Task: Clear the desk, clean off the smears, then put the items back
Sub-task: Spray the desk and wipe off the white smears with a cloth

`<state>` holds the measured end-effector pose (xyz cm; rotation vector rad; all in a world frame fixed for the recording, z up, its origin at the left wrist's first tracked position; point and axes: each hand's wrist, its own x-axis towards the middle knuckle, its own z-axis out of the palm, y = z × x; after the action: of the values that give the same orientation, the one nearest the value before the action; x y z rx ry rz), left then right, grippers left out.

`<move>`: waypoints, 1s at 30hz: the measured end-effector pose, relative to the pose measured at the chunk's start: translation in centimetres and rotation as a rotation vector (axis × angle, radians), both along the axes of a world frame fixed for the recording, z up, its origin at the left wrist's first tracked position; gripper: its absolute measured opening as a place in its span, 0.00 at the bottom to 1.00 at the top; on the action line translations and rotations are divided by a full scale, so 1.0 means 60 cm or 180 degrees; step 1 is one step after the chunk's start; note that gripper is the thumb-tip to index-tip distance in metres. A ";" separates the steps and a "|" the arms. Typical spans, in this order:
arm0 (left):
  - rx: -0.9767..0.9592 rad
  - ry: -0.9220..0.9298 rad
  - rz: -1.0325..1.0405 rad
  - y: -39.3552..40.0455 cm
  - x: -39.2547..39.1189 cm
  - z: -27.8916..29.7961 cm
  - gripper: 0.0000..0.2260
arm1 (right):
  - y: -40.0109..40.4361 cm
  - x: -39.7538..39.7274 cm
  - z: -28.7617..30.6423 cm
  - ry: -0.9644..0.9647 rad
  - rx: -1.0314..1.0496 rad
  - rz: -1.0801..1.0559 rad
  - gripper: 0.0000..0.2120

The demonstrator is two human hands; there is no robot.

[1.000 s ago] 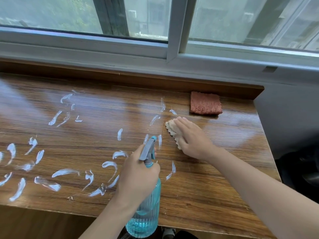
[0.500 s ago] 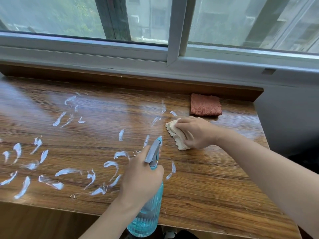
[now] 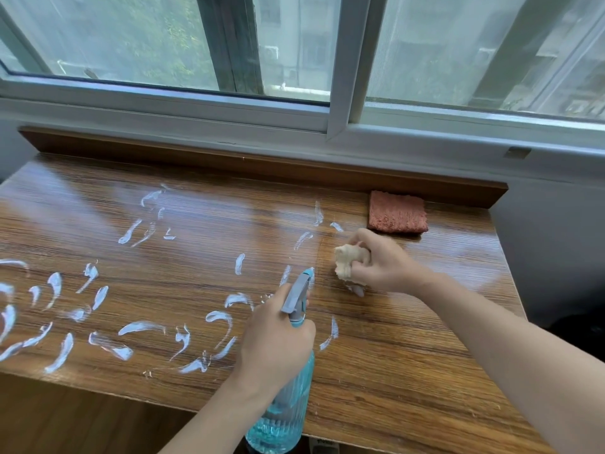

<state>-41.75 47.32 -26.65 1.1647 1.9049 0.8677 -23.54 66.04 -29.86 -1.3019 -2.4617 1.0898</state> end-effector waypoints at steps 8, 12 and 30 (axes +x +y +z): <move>-0.0014 -0.0124 -0.0012 -0.002 -0.002 0.000 0.12 | 0.030 0.006 -0.023 -0.0508 0.1611 -0.0157 0.16; -0.0007 -0.0064 -0.0021 -0.002 -0.002 -0.001 0.12 | 0.012 0.000 -0.034 -0.0689 0.1685 0.0321 0.09; -0.0162 -0.0193 0.0060 -0.003 0.001 0.014 0.15 | 0.140 -0.078 -0.036 -0.0379 0.1912 -0.0239 0.08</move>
<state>-41.69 47.16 -25.79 1.0799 1.8808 0.8505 -28.23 74.43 -32.02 -1.2616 -2.5003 0.2148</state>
